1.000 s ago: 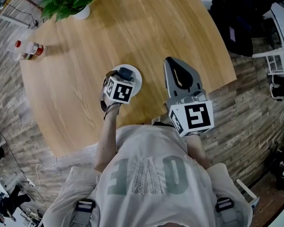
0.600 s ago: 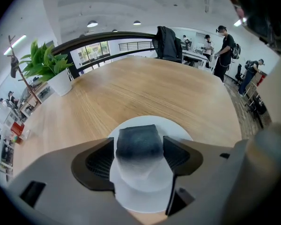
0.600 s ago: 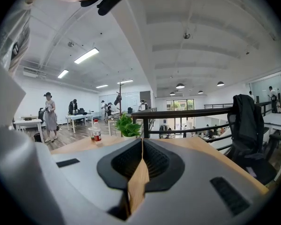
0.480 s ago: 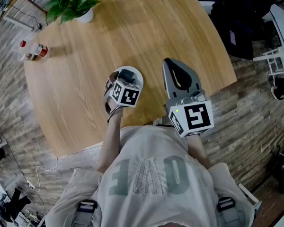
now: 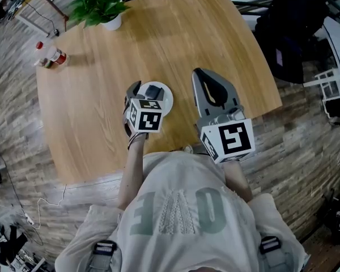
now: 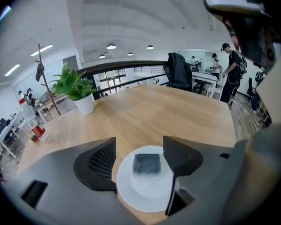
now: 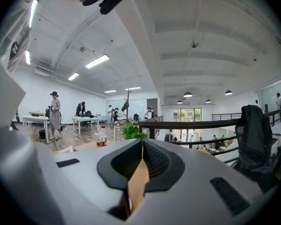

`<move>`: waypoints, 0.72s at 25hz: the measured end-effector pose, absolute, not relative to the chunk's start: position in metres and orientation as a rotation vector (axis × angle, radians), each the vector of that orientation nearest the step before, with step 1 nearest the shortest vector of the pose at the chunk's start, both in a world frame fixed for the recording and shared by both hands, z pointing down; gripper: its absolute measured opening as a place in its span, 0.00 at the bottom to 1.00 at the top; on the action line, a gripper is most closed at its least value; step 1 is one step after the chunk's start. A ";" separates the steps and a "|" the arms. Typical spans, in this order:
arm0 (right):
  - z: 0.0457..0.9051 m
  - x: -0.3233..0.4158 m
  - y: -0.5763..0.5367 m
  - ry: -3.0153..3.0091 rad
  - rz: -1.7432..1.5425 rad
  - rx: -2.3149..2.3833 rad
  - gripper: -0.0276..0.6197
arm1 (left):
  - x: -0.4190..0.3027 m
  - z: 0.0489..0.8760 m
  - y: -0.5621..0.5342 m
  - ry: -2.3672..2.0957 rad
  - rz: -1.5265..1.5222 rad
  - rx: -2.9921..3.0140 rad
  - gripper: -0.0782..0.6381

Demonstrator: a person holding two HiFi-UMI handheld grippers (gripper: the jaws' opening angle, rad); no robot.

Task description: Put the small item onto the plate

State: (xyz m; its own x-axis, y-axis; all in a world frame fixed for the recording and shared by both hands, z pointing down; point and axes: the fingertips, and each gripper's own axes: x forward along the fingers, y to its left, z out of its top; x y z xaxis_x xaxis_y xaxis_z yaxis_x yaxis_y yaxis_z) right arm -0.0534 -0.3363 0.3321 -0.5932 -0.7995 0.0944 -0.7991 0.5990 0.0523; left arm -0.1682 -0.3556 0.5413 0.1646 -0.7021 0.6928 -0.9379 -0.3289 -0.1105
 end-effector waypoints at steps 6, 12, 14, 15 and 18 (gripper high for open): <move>0.309 -0.070 -0.325 -2.785 -0.112 1.295 0.07 | -0.178 0.458 -0.358 -1.758 0.702 2.202 0.55; 0.277 -0.077 -0.313 -2.878 -0.182 1.280 0.07 | -0.194 0.342 -0.339 -2.055 0.362 2.303 0.37; 0.267 -0.079 -0.308 -2.911 -0.201 1.276 0.07 | -0.199 0.299 -0.325 -2.179 0.230 2.349 0.27; 0.264 -0.080 -0.306 -2.924 -0.219 1.266 0.07 | -0.201 0.280 -0.317 -2.230 0.152 2.367 0.21; 0.253 -0.086 -0.298 -2.964 -0.246 1.240 0.07 | -0.206 0.234 -0.294 -2.336 -0.066 2.407 0.12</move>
